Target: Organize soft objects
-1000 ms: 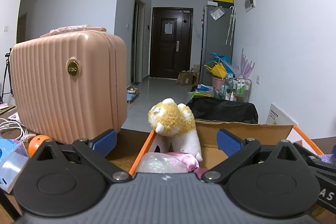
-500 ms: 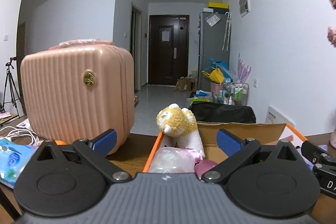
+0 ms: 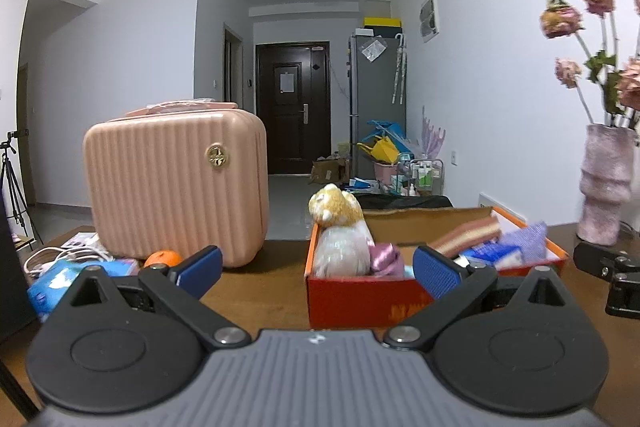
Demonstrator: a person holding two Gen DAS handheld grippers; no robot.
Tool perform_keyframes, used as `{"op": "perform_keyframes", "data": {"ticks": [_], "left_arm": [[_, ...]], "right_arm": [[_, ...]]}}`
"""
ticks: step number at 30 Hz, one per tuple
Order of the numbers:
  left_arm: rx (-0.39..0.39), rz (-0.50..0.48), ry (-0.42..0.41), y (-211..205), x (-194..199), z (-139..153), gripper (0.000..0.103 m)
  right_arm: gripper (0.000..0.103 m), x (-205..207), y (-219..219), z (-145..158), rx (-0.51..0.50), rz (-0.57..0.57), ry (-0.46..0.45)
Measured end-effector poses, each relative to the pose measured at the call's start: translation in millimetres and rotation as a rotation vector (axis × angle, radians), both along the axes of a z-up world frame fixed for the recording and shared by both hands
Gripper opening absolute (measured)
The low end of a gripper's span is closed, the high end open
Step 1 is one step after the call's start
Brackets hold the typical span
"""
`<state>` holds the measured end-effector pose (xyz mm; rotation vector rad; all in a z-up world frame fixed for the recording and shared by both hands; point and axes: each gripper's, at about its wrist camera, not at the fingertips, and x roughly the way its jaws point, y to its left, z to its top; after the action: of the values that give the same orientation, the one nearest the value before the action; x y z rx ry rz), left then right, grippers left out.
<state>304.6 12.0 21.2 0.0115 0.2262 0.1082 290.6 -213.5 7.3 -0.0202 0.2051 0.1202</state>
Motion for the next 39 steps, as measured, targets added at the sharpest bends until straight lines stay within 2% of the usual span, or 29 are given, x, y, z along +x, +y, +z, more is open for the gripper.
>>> {"op": "perform_keyframes", "data": {"ticks": [7,16,22,29,39], "left_arm": [[0.011,-0.042,0.016,3.5,-66.5,-2.2,0.103],[0.025,-0.123,0.018,6.1,-159.8,-0.3,0.103],[0.016,-0.114,0.035,6.5,-216.1,-8.4,0.103],[0.004,-0.115,0.087,9.7,-241.6,-20.6,0.103],[0.001,-0.107,0.1,12.0,-244.0,-19.8,0.103]], "right_arm": [[0.103,-71.3,-4.4,-0.1,-0.024,0.022,0.01],[0.103,-169.5,-17.5,6.8,0.006,0.037,0.035],[0.103,-208.7,-17.3,2.9,-0.019,0.029,0.082],[0.103,-226.7,-12.0,3.8,-0.032,0.03,0.103],[0.103,-231.0,-7.5,5.6,-0.037,0.052,0.1]]}}
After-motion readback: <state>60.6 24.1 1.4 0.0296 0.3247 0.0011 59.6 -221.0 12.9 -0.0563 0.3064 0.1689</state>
